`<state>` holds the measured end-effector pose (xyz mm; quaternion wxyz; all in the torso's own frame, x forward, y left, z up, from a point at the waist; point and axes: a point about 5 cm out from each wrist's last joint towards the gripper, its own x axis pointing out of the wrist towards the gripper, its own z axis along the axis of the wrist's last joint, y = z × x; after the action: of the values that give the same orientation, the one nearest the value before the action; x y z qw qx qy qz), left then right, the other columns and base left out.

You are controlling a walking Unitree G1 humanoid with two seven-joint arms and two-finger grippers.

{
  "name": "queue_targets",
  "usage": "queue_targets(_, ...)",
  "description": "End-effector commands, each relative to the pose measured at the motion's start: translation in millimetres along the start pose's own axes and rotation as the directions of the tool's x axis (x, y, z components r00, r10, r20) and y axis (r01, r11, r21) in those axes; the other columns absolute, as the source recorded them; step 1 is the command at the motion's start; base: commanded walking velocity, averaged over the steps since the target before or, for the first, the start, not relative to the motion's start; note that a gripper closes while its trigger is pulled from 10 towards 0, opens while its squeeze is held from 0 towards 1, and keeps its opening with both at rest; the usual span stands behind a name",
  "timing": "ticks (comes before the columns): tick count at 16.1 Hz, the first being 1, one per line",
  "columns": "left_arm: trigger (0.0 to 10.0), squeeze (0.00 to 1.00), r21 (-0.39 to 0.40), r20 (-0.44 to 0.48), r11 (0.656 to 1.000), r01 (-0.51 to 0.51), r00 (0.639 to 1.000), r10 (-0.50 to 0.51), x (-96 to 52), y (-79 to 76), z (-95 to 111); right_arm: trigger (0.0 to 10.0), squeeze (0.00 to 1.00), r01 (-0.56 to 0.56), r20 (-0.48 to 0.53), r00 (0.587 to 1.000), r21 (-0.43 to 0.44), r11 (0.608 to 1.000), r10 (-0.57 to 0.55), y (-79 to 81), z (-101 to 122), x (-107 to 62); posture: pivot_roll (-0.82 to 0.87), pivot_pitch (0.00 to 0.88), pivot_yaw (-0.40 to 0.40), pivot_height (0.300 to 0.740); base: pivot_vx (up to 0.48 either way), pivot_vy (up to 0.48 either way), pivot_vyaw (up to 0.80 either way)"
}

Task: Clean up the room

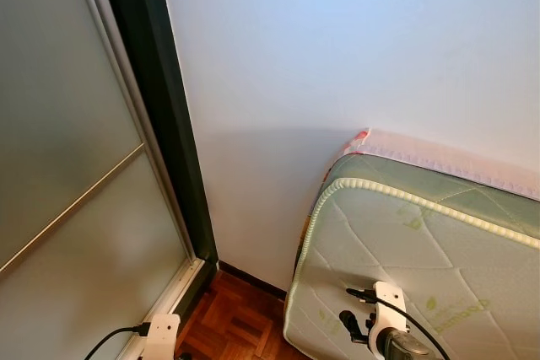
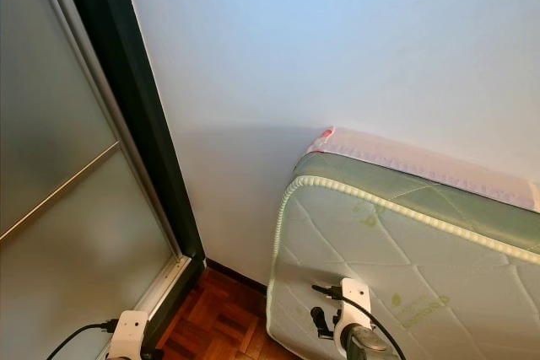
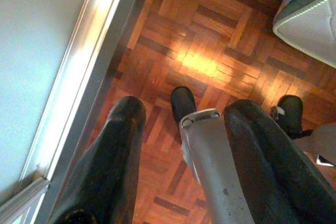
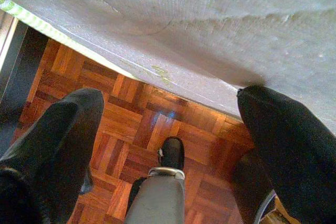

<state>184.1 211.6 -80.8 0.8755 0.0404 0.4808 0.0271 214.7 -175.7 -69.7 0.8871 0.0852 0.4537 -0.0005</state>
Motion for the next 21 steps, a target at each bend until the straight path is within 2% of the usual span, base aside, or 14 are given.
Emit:
queue_targets(1, 10.0, 0.00, 0.000, -0.016, 1.000, 0.000, 1.000, 0.000, -0.3, 0.1, -3.2, 10.0, 0.00, 0.000, 0.015, 1.000, 0.008, 1.000, 0.000, -1.2, 5.6, 0.1, -0.03, 0.000, -0.042, 0.740, 0.000, 0.000, 0.00)
queue_targets(6, 10.0, 0.00, 0.036, -0.028, 0.999, 0.014, 1.000, -0.013, -0.5, 0.5, -4.9, 10.0, 0.00, -0.006, 0.018, 1.000, 0.006, 1.000, 0.006, -0.1, 3.7, 0.1, -0.06, 0.000, -0.022, 0.740, 0.000, 0.000, 0.00)
queue_targets(21, 10.0, 0.00, 0.019, -0.013, 1.000, 0.018, 1.000, -0.017, 0.1, 1.0, 0.6, 10.0, 0.00, -0.009, 0.000, 1.000, -0.062, 0.998, 0.009, -0.2, 10.6, 0.7, -0.06, 0.000, -0.028, 0.740, 0.000, 0.000, 0.00)
